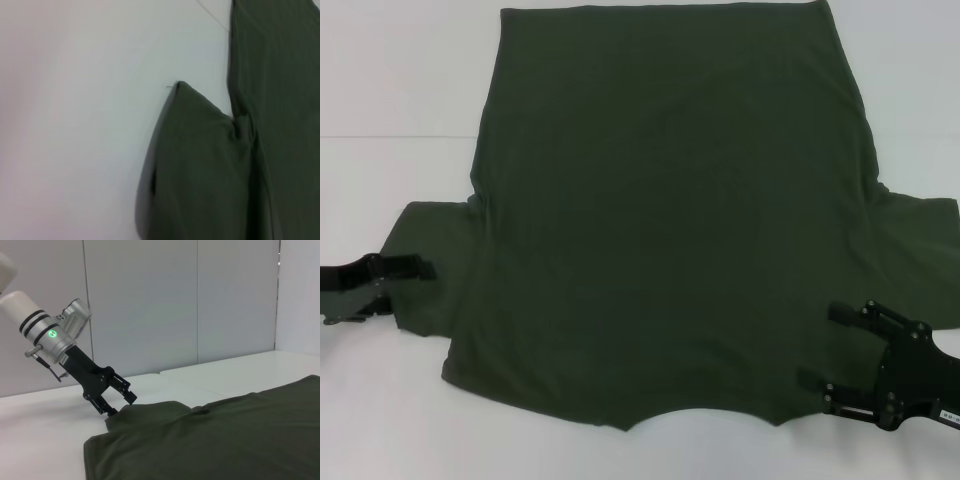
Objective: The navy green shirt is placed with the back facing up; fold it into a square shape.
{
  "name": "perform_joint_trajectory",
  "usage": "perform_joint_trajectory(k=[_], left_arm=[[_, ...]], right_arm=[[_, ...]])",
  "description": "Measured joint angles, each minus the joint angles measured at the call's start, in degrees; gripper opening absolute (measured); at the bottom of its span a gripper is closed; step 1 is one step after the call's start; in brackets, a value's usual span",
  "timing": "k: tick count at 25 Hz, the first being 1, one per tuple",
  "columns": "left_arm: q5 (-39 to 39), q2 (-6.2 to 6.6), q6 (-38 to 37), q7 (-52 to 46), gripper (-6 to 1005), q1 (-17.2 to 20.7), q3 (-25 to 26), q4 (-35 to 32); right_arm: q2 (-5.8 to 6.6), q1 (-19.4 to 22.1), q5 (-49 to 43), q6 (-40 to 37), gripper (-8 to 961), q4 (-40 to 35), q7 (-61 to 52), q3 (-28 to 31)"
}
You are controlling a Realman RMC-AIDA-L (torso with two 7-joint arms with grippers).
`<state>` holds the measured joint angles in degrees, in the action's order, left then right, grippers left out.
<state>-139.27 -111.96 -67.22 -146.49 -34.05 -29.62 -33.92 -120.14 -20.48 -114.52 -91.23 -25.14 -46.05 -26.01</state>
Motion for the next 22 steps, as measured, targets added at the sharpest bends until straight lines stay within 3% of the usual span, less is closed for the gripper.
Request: perform_joint_trajectory(k=[11,22], left_arm=[[-0.35,-0.65,0.73,0.33,795,-1.20,-1.97,0.09],[-1.37,0.54,0.48,-0.61,786,-1.13,-4.35,-0.47]], right_arm=[[0.00,0.00,0.00,-0.19,947,0.00,0.00,0.00],[0.00,0.00,0.00,-0.38,947,0.00,0.00,0.00]])
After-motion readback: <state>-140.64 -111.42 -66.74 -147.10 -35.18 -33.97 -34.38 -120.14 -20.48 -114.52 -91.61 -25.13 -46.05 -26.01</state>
